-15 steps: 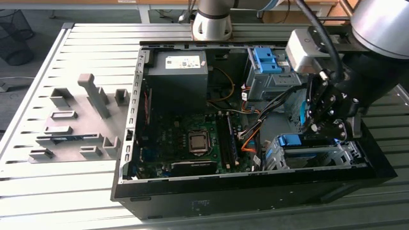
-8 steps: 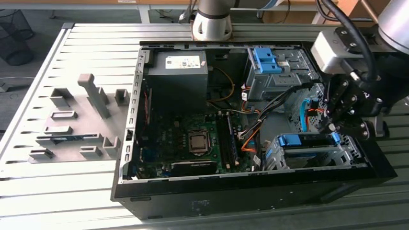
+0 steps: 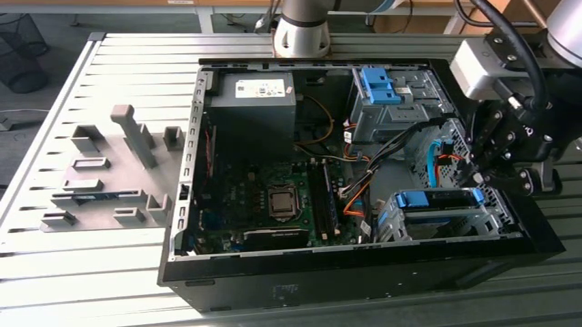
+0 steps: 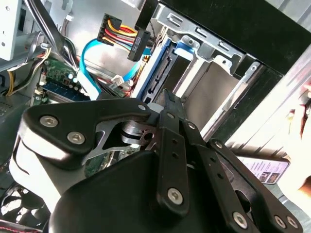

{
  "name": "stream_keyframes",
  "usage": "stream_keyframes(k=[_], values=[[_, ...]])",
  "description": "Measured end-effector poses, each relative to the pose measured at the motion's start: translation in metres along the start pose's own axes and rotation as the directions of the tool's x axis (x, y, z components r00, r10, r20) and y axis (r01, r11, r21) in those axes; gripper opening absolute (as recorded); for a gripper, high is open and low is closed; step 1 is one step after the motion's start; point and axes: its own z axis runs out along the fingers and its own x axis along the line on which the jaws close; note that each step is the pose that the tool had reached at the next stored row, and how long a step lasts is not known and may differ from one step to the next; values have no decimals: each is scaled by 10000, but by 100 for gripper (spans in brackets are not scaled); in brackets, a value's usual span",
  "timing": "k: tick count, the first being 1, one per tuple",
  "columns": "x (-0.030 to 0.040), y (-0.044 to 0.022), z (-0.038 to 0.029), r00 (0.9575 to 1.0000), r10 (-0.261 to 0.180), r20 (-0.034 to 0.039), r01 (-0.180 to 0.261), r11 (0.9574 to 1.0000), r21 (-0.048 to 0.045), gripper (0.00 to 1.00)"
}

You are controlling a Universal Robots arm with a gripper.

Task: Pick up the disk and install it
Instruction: 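Insert the first disk wire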

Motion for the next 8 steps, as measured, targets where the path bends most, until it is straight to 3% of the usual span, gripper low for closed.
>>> stream_keyframes(k=[4, 8], values=[[-24, 0, -56, 10000, -1, 1, 1, 10000, 0, 11], [-77, -41, -55, 10000, 0, 0, 0, 10000, -1, 11]])
